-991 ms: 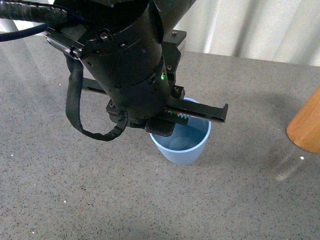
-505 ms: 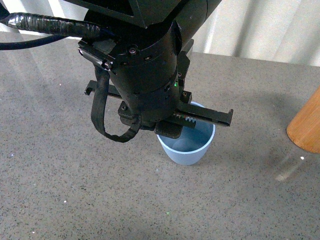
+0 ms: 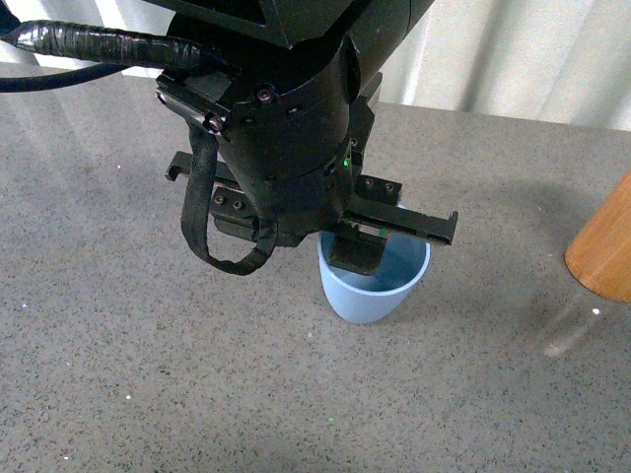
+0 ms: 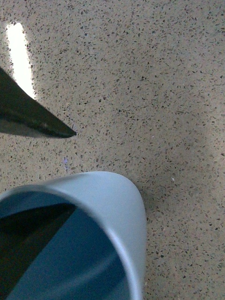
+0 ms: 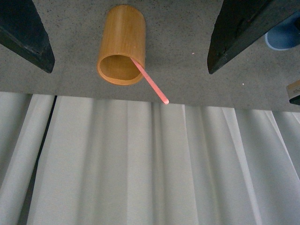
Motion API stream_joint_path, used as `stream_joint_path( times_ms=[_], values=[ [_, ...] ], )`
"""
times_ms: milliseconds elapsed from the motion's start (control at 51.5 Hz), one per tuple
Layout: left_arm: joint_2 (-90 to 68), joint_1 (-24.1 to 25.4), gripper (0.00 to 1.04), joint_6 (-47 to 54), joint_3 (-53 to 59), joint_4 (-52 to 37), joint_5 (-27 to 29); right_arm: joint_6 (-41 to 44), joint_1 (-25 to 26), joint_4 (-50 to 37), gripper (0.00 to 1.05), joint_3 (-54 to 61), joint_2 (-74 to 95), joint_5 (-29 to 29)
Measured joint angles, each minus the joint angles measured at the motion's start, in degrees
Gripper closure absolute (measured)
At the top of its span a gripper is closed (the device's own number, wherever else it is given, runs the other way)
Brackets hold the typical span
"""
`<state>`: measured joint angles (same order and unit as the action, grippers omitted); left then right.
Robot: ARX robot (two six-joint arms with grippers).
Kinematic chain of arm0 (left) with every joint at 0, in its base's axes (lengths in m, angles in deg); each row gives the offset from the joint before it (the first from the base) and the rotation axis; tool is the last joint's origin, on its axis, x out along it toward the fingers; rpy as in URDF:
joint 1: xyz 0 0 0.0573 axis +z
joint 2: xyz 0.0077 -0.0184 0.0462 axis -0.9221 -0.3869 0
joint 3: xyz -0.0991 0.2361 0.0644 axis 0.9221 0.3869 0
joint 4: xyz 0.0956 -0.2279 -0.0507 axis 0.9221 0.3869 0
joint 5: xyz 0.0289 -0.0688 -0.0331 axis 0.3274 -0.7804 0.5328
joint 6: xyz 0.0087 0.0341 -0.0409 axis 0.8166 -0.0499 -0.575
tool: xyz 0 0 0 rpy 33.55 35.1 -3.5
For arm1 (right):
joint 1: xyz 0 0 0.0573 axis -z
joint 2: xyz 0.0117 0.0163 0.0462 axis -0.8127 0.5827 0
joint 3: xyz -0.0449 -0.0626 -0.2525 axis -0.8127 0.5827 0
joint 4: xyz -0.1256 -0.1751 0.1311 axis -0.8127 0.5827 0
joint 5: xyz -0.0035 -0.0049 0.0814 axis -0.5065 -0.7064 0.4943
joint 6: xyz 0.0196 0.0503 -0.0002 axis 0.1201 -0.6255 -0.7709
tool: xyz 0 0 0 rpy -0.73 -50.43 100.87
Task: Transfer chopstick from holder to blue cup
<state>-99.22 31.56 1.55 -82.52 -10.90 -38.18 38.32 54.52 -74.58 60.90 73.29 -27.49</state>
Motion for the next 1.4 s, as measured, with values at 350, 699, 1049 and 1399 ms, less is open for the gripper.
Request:
stream_joint_path(
  times_ms=[350, 699, 1049, 1399],
  values=[
    [1.95, 1.33, 0.11, 0.02, 0.02, -0.37, 0.11, 0.0, 0.0, 0.0, 0.1, 0.0, 0.0, 0.0],
    [15.1, 10.25, 0.07, 1.14, 3.32, -11.76, 4.79, 0.0, 0.0, 0.0, 0.1, 0.0, 0.0, 0.0],
    [24.2, 12.63, 0.09, 4.87, 12.04, -26.43, 9.25, 0.0, 0.0, 0.0, 0.1, 0.0, 0.0, 0.0],
    [37.48, 20.26, 0.66, 13.05, 41.9, -68.98, 6.58, 0.02, 0.0, 0.0, 0.1, 0.0, 0.0, 0.02]
  ],
)
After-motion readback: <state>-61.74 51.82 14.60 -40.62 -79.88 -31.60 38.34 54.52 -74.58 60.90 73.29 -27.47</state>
